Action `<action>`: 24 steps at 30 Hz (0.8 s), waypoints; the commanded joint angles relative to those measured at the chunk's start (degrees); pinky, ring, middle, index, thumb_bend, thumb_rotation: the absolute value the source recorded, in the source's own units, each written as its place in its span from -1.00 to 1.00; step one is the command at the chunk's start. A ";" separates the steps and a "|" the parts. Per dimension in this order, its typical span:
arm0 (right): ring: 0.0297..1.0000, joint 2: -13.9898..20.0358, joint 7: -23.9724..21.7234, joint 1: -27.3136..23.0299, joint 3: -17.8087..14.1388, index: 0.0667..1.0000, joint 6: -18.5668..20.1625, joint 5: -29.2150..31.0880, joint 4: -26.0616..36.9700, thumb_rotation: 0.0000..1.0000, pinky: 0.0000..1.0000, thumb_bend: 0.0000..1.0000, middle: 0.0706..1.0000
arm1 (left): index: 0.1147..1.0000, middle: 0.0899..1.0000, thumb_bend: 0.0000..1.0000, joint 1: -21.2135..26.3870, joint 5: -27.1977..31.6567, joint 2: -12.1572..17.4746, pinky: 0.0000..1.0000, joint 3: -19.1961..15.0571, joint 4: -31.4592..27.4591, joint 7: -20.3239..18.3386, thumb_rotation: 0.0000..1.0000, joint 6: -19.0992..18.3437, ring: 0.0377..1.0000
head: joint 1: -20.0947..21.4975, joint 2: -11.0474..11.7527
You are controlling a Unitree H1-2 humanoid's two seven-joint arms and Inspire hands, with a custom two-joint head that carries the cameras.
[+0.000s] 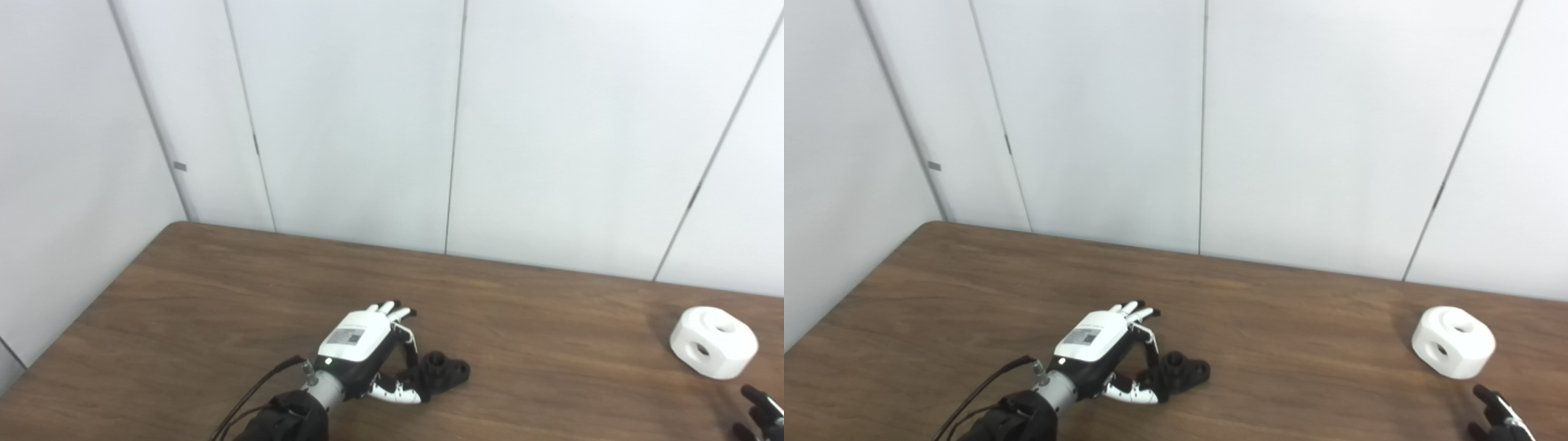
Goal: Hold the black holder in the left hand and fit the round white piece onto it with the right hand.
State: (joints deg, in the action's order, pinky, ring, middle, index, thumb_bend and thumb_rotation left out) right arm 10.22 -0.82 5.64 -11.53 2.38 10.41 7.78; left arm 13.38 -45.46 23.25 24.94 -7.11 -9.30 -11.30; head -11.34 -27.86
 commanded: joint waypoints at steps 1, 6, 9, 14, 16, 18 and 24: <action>0.92 -0.60 -0.01 0.46 0.57 0.62 2.32 -0.03 1.63 0.58 0.74 0.49 0.92 | -0.17 0.88 0.04 -0.45 0.79 0.84 1.00 1.05 -1.23 -2.44 -0.90 3.55 1.00 | 0.70 -0.18; 0.92 -0.74 0.36 0.64 0.81 0.61 2.95 -0.26 2.26 0.54 0.66 0.47 0.91 | -0.17 0.89 0.04 -0.67 3.04 1.60 1.00 0.81 -0.32 -3.55 -0.90 7.52 1.00 | 2.15 -0.42; 0.88 -0.80 0.84 0.82 1.23 0.62 3.38 -1.40 3.04 0.54 0.60 0.46 0.87 | -0.17 0.89 0.04 -0.80 4.16 1.96 1.00 0.59 0.40 -3.97 -0.90 9.89 1.00 | 3.27 -0.53; 0.87 -1.14 1.44 0.78 1.71 0.62 3.87 -2.17 3.71 0.51 0.62 0.39 0.85 | -0.17 0.89 0.04 -0.49 5.39 2.59 1.00 0.52 1.77 -4.81 -0.90 13.46 1.00 | 4.38 -0.39; 0.87 -1.27 1.67 0.82 1.97 0.62 4.01 -2.57 3.92 0.50 0.60 0.40 0.86 | -0.17 0.90 0.04 -0.28 5.65 2.88 1.00 0.59 2.07 -5.54 -0.90 14.13 1.00 | 5.15 -0.37; 0.86 -1.38 1.91 0.82 2.20 0.61 4.02 -2.89 3.98 0.48 0.59 0.41 0.86 | -0.17 0.91 0.04 -0.19 5.82 3.00 1.00 0.50 2.34 -5.96 -0.90 14.48 1.00 | 6.02 -0.38; 0.89 -2.41 2.03 0.86 2.17 0.62 2.72 -1.35 4.92 0.43 0.59 0.42 0.90 | -0.17 0.90 0.04 -0.18 6.07 3.34 1.00 -0.28 4.08 -5.56 -0.90 16.34 1.00 | 9.31 0.06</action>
State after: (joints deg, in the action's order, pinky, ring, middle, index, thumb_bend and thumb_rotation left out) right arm 8.69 2.15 6.38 -9.95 4.96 8.35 11.26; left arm 13.42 -38.72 25.35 23.94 -4.30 -13.23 3.80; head -2.03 -27.77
